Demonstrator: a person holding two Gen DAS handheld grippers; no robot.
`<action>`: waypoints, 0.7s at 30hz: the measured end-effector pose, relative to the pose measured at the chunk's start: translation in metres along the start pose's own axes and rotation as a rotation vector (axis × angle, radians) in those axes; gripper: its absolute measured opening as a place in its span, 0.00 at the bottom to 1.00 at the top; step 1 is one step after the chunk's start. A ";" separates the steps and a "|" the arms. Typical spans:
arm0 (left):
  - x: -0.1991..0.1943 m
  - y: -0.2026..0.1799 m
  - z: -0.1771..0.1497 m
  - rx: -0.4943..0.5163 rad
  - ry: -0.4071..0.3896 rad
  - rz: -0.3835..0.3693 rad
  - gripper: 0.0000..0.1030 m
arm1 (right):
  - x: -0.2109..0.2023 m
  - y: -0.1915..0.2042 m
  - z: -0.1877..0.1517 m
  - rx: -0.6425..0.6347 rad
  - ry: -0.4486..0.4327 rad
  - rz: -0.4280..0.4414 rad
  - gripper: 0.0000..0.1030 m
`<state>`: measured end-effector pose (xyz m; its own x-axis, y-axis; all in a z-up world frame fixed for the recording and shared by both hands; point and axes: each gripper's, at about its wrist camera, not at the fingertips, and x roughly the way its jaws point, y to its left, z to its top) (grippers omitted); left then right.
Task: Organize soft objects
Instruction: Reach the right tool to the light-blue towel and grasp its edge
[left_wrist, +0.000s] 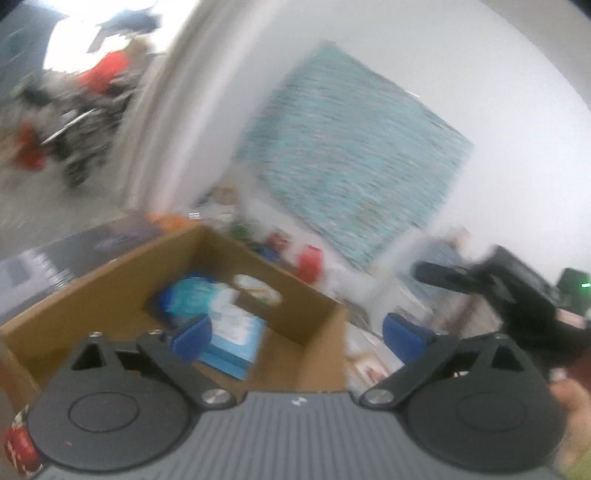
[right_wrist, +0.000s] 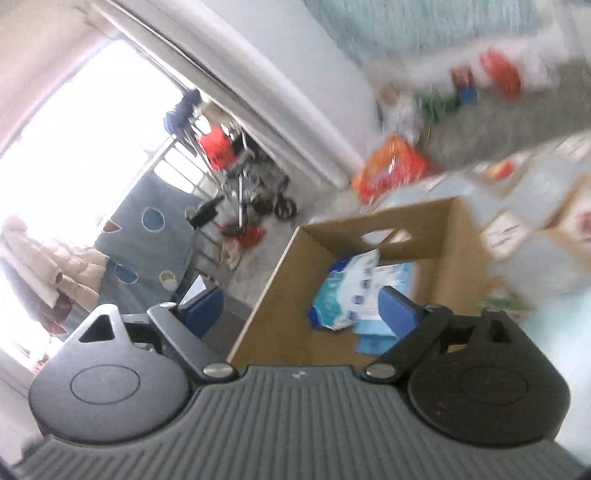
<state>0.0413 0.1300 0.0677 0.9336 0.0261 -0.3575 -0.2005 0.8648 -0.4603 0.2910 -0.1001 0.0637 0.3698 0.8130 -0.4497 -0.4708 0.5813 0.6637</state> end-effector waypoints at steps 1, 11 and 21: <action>-0.002 -0.010 -0.004 0.033 0.012 -0.031 0.99 | -0.028 -0.005 -0.008 -0.020 -0.029 -0.012 0.95; 0.004 -0.123 -0.075 0.378 0.166 -0.365 1.00 | -0.270 -0.112 -0.135 0.152 -0.362 -0.299 0.99; 0.034 -0.201 -0.165 0.622 0.288 -0.485 1.00 | -0.332 -0.191 -0.218 0.346 -0.555 -0.369 0.99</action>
<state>0.0644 -0.1251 0.0142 0.7446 -0.4759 -0.4681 0.4826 0.8683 -0.1150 0.0838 -0.4735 -0.0446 0.8477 0.3780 -0.3722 0.0062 0.6945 0.7195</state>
